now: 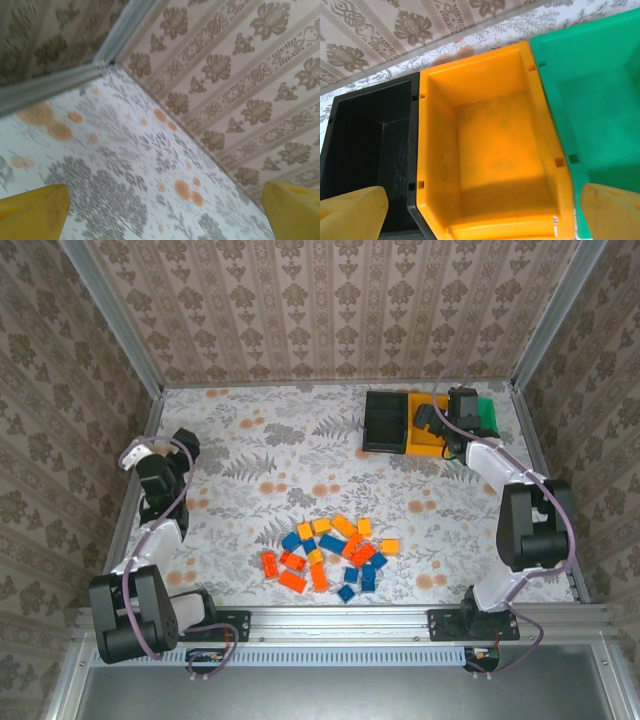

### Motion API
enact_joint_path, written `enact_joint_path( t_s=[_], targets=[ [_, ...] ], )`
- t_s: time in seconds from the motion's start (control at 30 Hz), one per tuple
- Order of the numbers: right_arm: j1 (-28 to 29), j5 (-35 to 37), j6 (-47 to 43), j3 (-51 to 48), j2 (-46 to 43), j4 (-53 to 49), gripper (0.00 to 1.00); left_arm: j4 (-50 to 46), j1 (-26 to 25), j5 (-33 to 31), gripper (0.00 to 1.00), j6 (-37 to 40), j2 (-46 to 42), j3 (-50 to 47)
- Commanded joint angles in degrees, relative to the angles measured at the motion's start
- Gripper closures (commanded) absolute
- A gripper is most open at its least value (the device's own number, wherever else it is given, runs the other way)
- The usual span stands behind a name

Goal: Sort the legos into containers by color

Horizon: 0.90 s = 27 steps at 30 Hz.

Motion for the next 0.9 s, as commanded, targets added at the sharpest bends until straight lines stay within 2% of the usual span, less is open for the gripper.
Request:
enact_joint_path(
  t_s=[0.0,0.07,0.23,0.43,0.63,0.77,0.87],
  targets=[
    [-0.16,4.08,3.62,-0.97,-0.46,-0.6,0.0,3.26,-0.09,7.42,0.0,-6.52,0.61,1.16],
    [-0.72,5.01,4.09,-1.31,-1.18,0.66,0.0,2.84,-0.19,7.96,0.0,-7.94,0.39,1.36],
    [-3.21,2.22,2.89,9.93,6.78,-12.97,0.0,-0.35,-0.67,8.26,0.0,-10.36,0.31,1.79],
    [-5.42,-0.4,1.87,18.24,15.76,-20.35,0.06,-10.37,-5.25,7.35,0.05,-6.75,-0.66,3.96],
    [-6.2,-2.23,0.6,23.46,21.24,-22.61,0.26,-17.25,-10.31,8.62,0.09,-3.74,1.58,7.11],
    [-6.2,-3.01,-0.92,25.66,23.75,-24.09,0.51,-18.82,-12.01,9.64,0.11,-3.87,2.84,7.83],
    [-5.95,-4.49,-1.7,25.0,23.83,-23.91,0.63,-19.96,-13.2,9.77,0.11,-4.06,2.85,7.92]
  ],
)
